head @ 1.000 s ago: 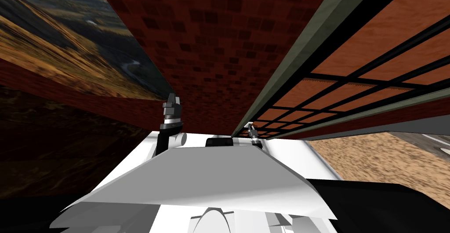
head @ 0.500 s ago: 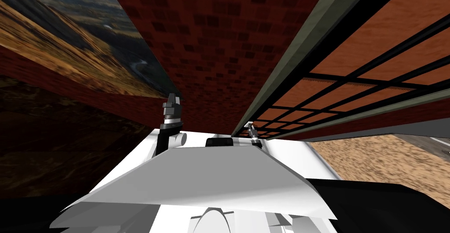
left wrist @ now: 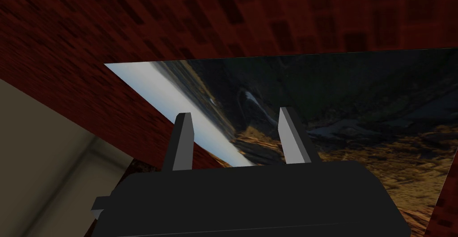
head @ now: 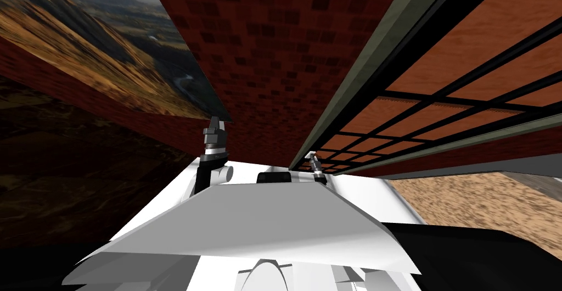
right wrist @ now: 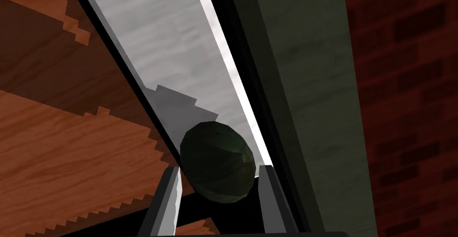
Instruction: Pull the door open
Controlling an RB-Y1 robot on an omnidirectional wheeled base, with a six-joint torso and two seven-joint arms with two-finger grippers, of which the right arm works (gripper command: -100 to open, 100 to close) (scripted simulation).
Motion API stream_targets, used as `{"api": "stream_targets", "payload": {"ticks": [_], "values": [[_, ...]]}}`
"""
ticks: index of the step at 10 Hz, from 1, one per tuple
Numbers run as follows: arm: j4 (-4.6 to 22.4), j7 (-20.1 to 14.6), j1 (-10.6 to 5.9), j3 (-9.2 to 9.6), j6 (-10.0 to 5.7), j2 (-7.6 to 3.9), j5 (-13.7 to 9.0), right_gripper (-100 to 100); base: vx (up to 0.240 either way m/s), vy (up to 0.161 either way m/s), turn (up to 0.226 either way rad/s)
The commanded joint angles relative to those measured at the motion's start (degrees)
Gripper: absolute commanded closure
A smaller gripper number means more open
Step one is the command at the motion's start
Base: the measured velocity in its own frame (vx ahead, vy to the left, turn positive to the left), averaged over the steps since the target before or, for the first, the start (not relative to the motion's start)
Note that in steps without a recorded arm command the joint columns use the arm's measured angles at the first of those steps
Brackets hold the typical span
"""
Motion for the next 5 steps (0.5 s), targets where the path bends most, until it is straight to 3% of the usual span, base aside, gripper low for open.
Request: {"api": "stream_targets", "payload": {"ticks": [1, 5], "values": [[0.17, -1.62, -0.09, 0.37, -0.06, 0.09, -0.49, 100, -0.038, -0.015, 0.022], [0.37, -7.17, -0.51, 1.64, 0.29, -0.21, -2.88, 100, -0.040, -0.015, 0.048]]}}
